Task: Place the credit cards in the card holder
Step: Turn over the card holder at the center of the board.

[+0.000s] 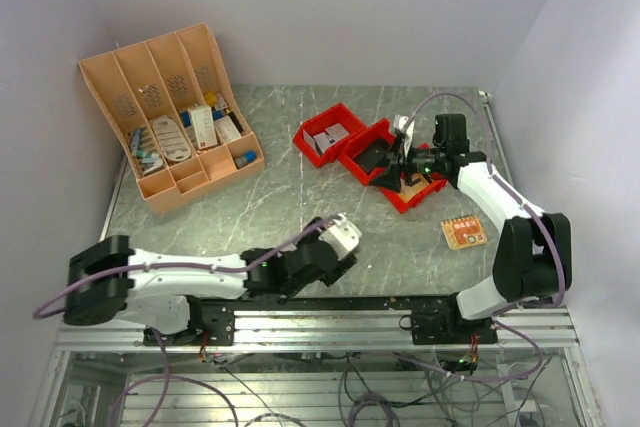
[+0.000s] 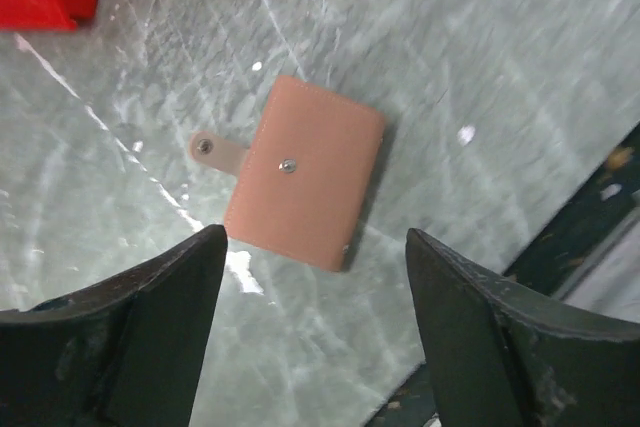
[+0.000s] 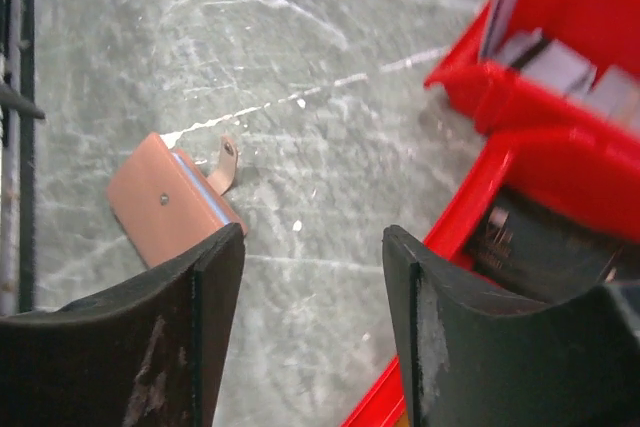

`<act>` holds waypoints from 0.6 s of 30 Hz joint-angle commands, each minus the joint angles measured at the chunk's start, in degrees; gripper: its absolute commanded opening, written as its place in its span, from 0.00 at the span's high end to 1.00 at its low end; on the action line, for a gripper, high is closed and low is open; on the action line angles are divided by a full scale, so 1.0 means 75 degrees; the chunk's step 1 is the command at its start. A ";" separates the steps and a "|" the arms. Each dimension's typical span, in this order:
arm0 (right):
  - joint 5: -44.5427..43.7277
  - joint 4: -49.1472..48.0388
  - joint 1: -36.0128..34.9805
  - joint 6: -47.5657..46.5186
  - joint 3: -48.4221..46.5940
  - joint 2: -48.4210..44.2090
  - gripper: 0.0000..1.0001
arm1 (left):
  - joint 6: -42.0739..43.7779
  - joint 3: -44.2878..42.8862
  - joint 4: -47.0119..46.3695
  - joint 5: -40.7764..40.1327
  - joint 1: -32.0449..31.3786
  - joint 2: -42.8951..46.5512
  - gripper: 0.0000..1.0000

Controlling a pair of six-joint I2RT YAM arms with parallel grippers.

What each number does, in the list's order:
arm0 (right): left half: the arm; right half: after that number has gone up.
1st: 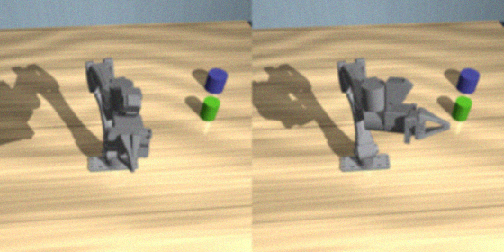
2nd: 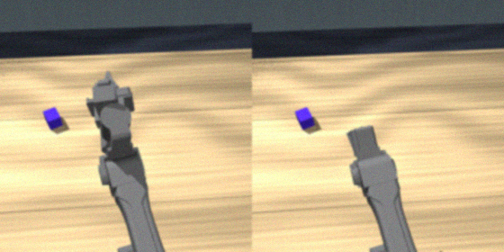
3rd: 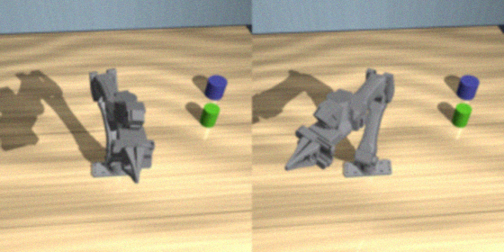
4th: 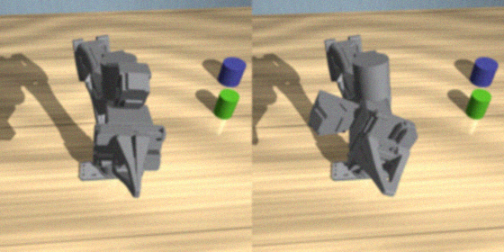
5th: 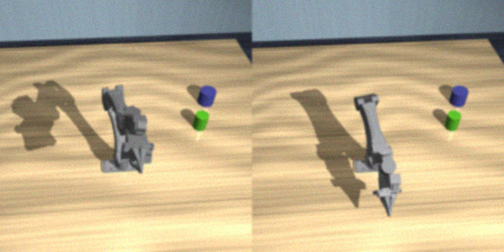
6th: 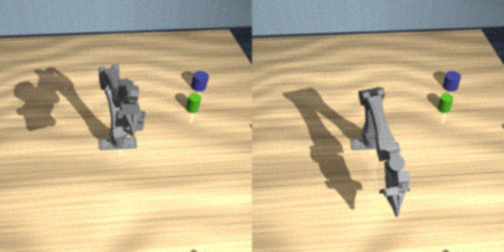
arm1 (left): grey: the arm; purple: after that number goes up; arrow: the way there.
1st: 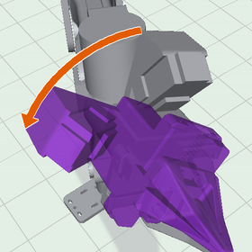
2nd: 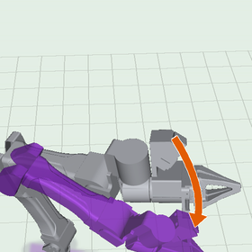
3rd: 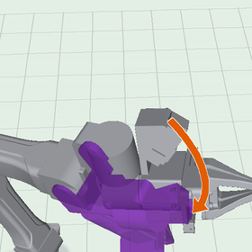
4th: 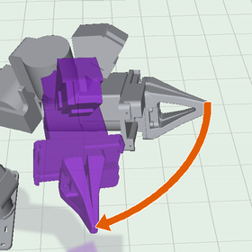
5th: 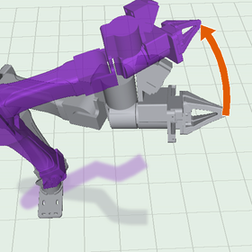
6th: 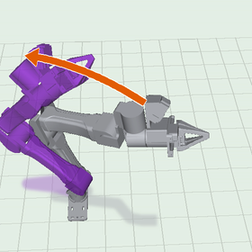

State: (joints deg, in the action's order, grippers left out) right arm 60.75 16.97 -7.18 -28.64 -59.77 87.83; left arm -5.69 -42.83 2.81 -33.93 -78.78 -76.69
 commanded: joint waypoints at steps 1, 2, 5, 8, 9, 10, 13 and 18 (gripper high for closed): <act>0.0915 0.0672 -0.0405 -0.3894 0.0233 -0.0361 0.37 | -0.2577 0.0940 -0.1315 0.0561 0.0392 0.1305 0.20; 0.1017 0.1338 -0.0521 -0.5007 0.0085 -0.0232 0.35 | -0.3018 0.1298 -0.1718 0.0846 0.0563 0.1595 0.23; 0.1022 0.3373 -0.0967 -0.7113 -0.0753 0.0542 0.34 | -0.4442 0.2393 -0.3247 0.1981 0.1430 0.2156 0.41; 0.0920 0.4262 -0.1275 -0.7783 -0.1472 0.1228 0.44 | -0.5622 0.3372 -0.4943 0.2947 0.2176 0.2115 0.57; 0.0842 0.4336 -0.1361 -0.7812 -0.1575 0.1405 0.48 | -0.5849 0.3543 -0.5410 0.3180 0.2316 0.1966 0.64; 0.0724 0.4314 -0.1414 -0.7657 -0.1637 0.1539 0.52 | -0.5970 0.3622 -0.5703 0.3359 0.2395 0.1760 0.70; 0.0227 0.4046 -0.1567 -0.7099 -0.1710 0.1834 0.56 | -0.6097 0.3406 -0.5967 0.3647 0.2470 0.1010 0.76; -0.0164 0.4009 -0.1830 -0.6871 -0.1864 0.2268 0.58 | -0.6356 0.3165 -0.6679 0.3885 0.2683 -0.0200 0.78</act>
State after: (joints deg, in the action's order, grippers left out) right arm 62.15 45.06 -19.49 -79.40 -71.44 102.54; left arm -49.19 -17.04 -36.71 -8.54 -60.05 -74.02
